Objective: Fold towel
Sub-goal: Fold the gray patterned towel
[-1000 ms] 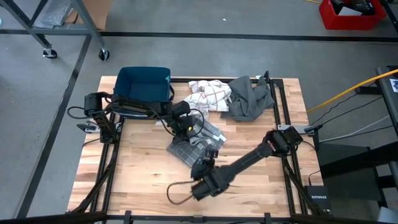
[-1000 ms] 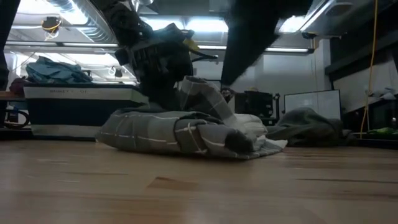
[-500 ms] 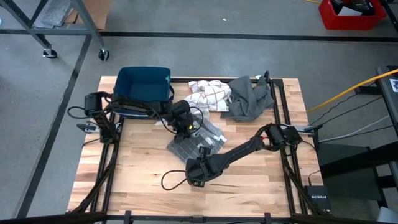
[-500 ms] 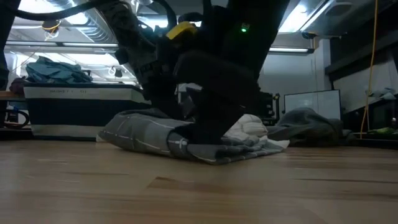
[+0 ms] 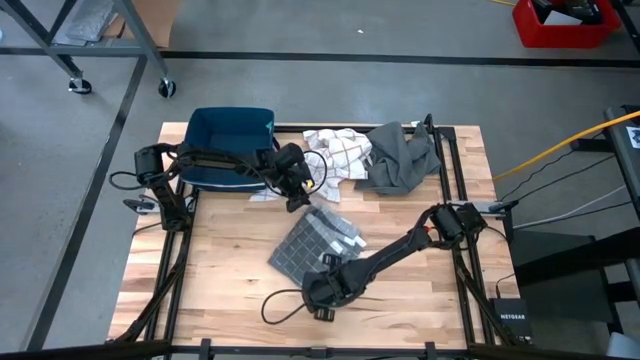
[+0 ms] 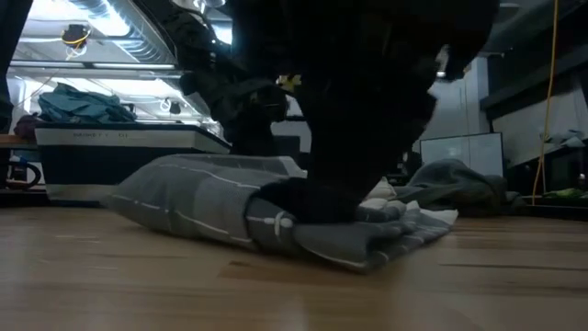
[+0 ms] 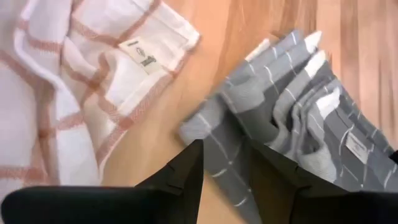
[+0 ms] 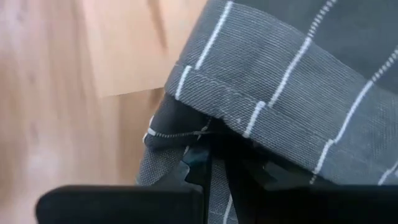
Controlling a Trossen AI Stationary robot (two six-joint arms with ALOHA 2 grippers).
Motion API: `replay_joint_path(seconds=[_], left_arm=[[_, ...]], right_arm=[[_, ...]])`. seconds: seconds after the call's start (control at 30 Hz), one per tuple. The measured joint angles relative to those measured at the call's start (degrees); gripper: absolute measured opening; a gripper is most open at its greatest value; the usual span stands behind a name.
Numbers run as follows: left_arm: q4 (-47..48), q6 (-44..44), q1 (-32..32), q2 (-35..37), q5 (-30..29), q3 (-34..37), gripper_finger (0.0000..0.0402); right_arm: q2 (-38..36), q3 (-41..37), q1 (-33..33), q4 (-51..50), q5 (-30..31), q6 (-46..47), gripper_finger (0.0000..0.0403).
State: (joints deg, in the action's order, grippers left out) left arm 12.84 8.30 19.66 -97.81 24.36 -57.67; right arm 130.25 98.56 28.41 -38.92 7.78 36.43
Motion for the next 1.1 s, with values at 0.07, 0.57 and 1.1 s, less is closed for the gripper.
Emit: replay_joint_path(seconds=[0.07, 0.57, 1.1], left_arm=[[0.0, 0.2, 0.0, 0.3, 2.6, 0.0, 0.0111], [9.2, -14.6, -5.6, 14.0, 9.3, -0.1, 0.0111], [15.4, -25.5, -21.1, 13.4, 1.1, 0.1, 0.0111]], right_arm=[[0.3, 1.3, 0.9, -0.8, 1.6, 2.2, 0.0049], [0.3, 16.2, 6.5, -21.6, 14.3, 19.0, 0.0049], [0.2, 18.0, 2.1, -24.1, 21.1, 11.6, 0.0049]])
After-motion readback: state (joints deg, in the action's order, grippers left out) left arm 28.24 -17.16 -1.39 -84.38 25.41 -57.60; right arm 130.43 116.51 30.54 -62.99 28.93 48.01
